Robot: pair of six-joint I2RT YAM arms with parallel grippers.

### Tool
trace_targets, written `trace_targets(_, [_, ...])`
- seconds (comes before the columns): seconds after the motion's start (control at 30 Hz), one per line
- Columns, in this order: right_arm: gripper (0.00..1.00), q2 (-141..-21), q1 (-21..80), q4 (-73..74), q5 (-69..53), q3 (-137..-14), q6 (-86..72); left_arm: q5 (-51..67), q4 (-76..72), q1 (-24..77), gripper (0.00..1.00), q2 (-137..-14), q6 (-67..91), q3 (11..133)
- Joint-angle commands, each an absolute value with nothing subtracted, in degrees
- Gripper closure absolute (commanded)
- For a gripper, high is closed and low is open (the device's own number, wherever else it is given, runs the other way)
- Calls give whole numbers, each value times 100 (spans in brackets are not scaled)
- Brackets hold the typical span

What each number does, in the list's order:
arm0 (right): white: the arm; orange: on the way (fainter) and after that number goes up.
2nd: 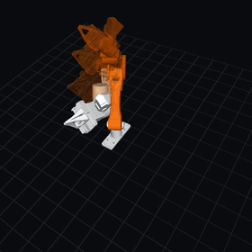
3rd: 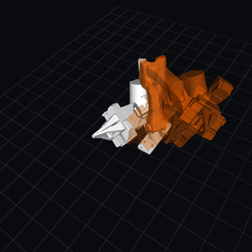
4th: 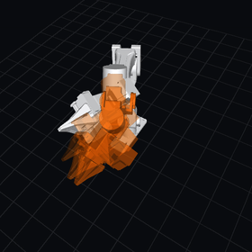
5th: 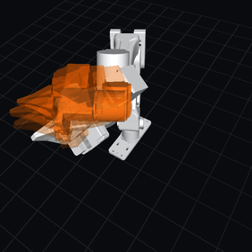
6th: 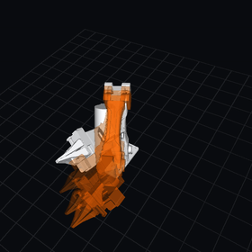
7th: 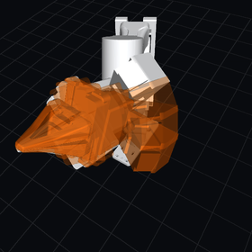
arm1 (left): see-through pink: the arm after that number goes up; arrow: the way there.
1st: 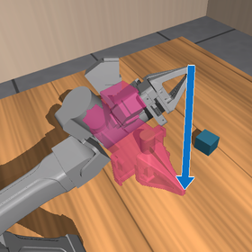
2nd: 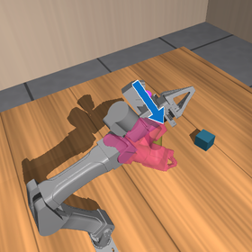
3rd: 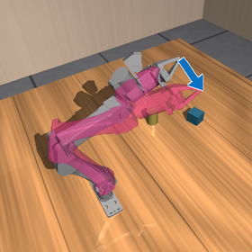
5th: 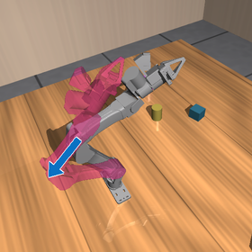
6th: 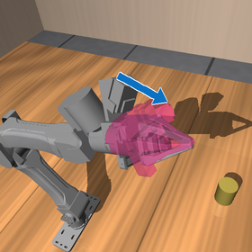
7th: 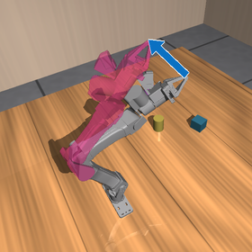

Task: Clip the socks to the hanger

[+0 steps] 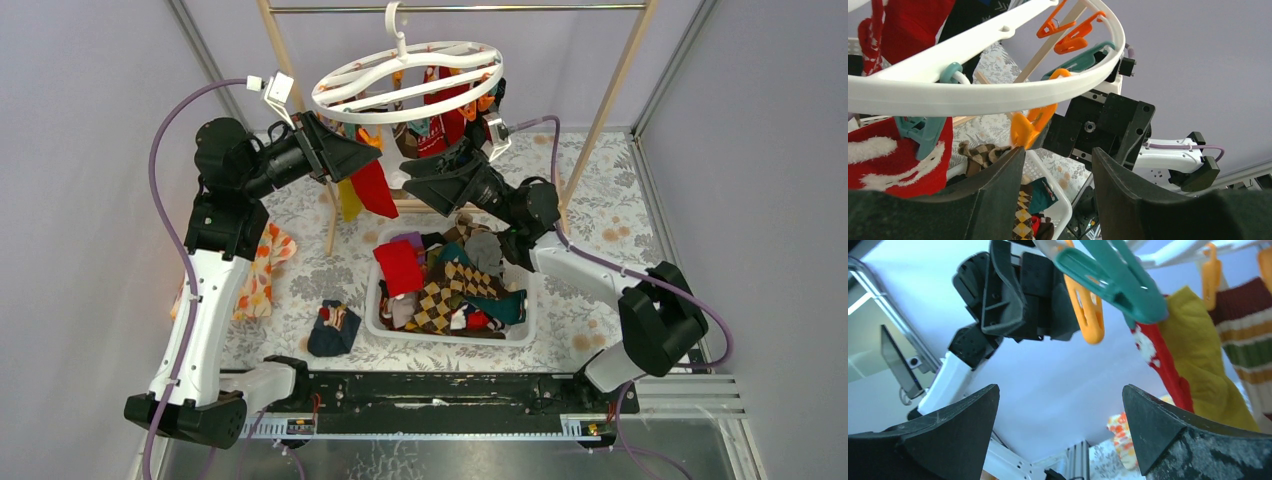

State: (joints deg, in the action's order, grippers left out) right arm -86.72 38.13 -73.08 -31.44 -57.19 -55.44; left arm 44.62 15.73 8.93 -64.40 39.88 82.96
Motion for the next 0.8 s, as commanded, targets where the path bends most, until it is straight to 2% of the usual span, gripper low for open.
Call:
trace_targets(0.0, [0,-8093,3816,-6442,-2998,-5403,-4542,4459,1631,870,42,-6483,3850,8427])
trace_targets(0.1, [0,-7600,3844,-5218,-2872,-5093,-3689,4454,1633,866,42,-6495,3813,8473])
trace_targets(0.27, [0,-6907,4128,-1910,-2378,-4928,-1444,4434,1655,861,42,-6454,3751,8471])
trace_targets(0.33, [0,-6738,4153,-1501,-2230,-4783,-1069,4438,1611,861,42,-6443,3764,8421])
trace_targets(0.5, [1,-6347,4141,-2777,-2286,-4569,-1579,4462,1398,861,42,-6431,3884,8272])
trace_targets(0.67, [1,-7179,4028,-4548,-2670,-5348,-2678,4462,1300,861,44,-6493,3920,8317])
trace_targets(0.77, [0,-7652,3960,-4876,-2489,-5961,-2889,4449,1251,860,45,-6495,3933,8301])
